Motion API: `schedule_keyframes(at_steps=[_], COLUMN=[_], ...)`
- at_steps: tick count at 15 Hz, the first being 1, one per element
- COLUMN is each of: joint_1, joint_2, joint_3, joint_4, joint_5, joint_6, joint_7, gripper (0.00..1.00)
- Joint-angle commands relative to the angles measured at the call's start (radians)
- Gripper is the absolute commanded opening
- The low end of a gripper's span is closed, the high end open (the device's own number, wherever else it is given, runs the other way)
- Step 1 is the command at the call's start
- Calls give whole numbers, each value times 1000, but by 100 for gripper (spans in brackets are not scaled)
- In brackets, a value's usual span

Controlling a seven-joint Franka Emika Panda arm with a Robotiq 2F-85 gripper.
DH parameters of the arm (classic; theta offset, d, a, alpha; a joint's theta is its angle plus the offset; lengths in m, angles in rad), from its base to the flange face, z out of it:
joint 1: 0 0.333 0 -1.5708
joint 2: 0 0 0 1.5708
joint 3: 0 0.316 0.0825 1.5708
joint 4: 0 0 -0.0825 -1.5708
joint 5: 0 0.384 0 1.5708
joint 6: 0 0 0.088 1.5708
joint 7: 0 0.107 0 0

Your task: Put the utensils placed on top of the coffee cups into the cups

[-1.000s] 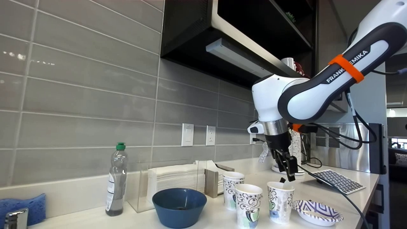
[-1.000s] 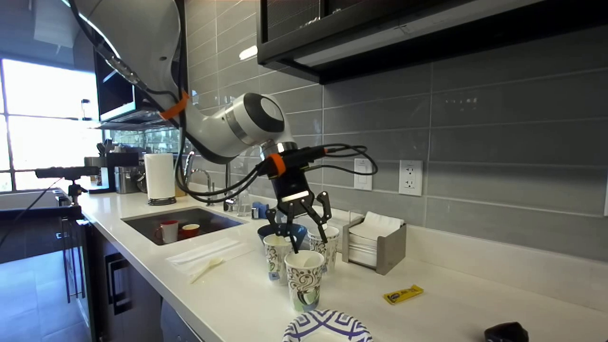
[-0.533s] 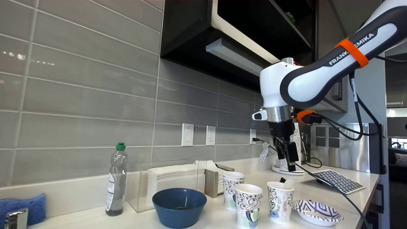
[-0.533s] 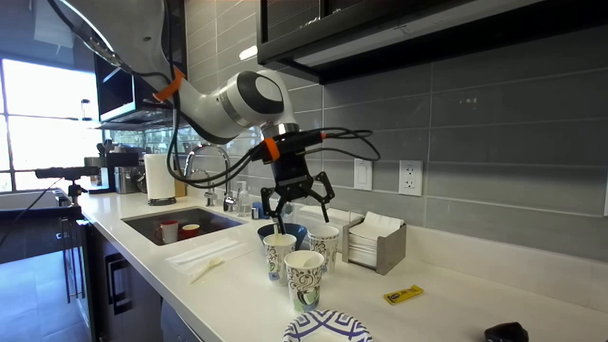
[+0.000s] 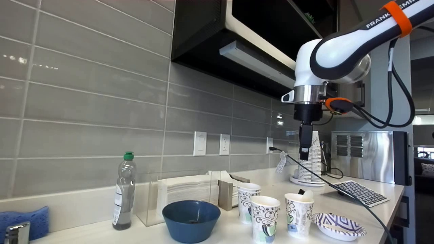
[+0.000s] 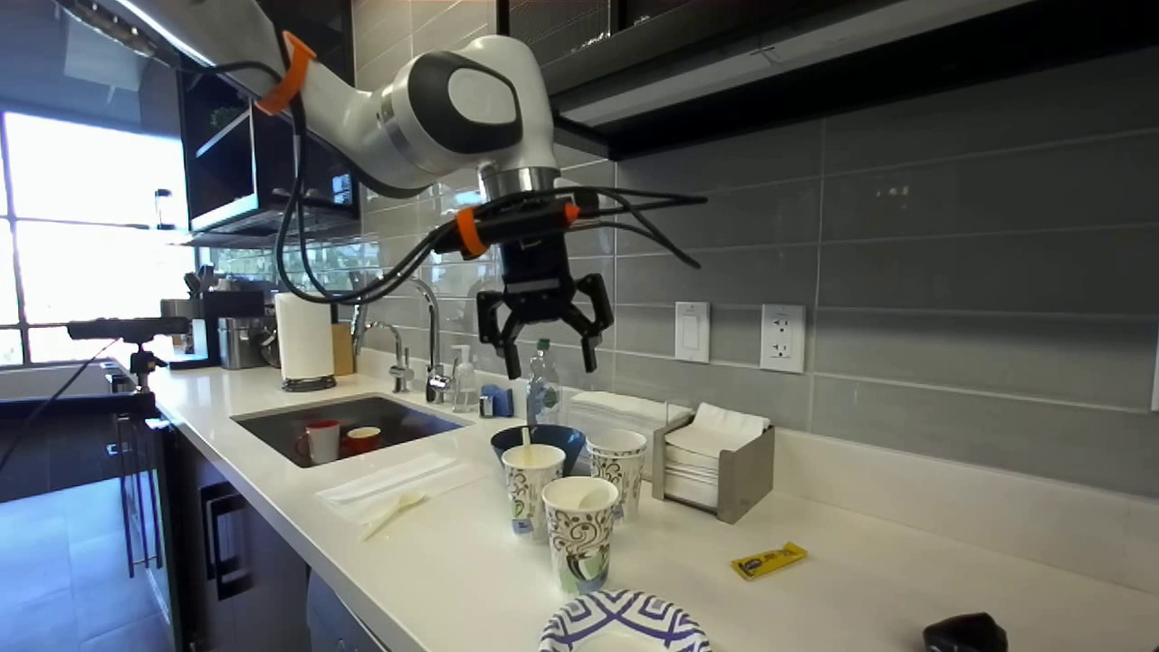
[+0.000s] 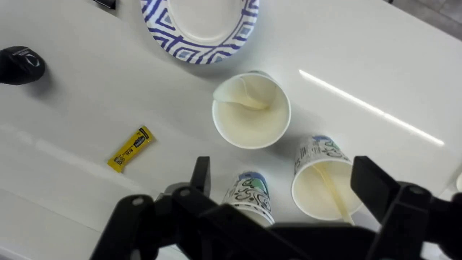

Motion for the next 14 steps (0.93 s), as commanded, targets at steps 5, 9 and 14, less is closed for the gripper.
schedule_keyframes(at_steps=[5, 9, 14], joint_1=[34, 33, 32], joint_2=[18, 24, 28], joint_3=[49, 60, 66], joint_4=[-10, -6, -13], joint_5=[87, 69, 69], joint_6=[168, 163, 170], joint_7=[277, 307, 331], gripper=[100, 100, 100])
